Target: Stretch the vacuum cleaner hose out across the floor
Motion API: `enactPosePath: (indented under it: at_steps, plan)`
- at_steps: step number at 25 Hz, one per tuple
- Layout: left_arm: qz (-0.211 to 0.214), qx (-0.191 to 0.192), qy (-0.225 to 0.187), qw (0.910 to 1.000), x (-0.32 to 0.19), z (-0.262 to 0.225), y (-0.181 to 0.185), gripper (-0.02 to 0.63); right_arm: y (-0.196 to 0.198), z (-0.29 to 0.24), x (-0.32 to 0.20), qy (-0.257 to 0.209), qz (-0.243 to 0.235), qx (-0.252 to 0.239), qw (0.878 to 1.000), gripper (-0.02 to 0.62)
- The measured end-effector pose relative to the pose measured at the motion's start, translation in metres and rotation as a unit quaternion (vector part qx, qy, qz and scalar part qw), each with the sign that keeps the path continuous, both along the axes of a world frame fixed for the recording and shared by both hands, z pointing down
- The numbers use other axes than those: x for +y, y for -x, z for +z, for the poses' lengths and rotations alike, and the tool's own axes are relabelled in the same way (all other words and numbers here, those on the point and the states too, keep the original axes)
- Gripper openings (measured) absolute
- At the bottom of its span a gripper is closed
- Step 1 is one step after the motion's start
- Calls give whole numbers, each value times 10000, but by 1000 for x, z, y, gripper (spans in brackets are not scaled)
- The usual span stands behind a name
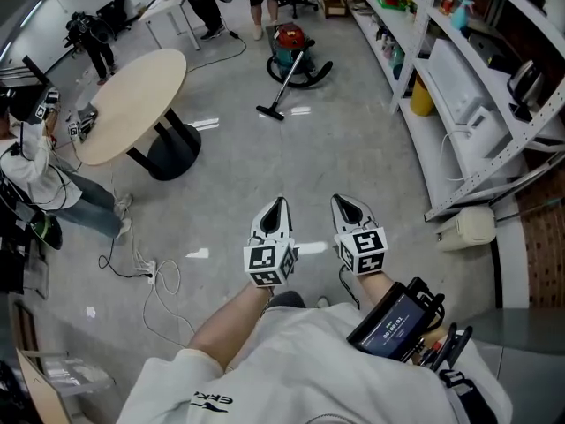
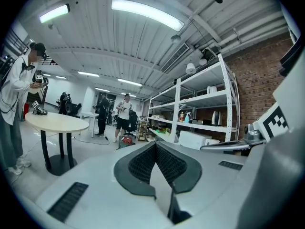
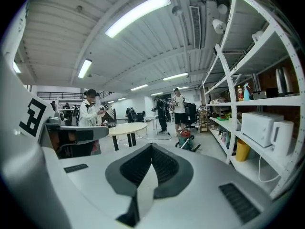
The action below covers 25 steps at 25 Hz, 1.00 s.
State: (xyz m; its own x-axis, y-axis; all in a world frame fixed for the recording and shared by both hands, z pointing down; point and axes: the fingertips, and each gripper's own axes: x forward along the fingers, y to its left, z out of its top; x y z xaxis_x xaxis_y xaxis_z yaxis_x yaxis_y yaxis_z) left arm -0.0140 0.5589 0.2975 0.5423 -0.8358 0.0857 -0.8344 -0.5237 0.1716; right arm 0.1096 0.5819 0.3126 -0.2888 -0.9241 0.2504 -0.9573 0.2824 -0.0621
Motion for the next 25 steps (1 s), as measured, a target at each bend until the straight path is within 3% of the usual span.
enactPosePath:
  at_steps: [10,25]
  plan:
    - [26,-7,74,10000,-64,11,-11,2,-11,9,-61,94,24,18,10000,-5]
    - [468,34,249,9986,-268,14,17,0,22,5,-262,216,331,249,9989,-5]
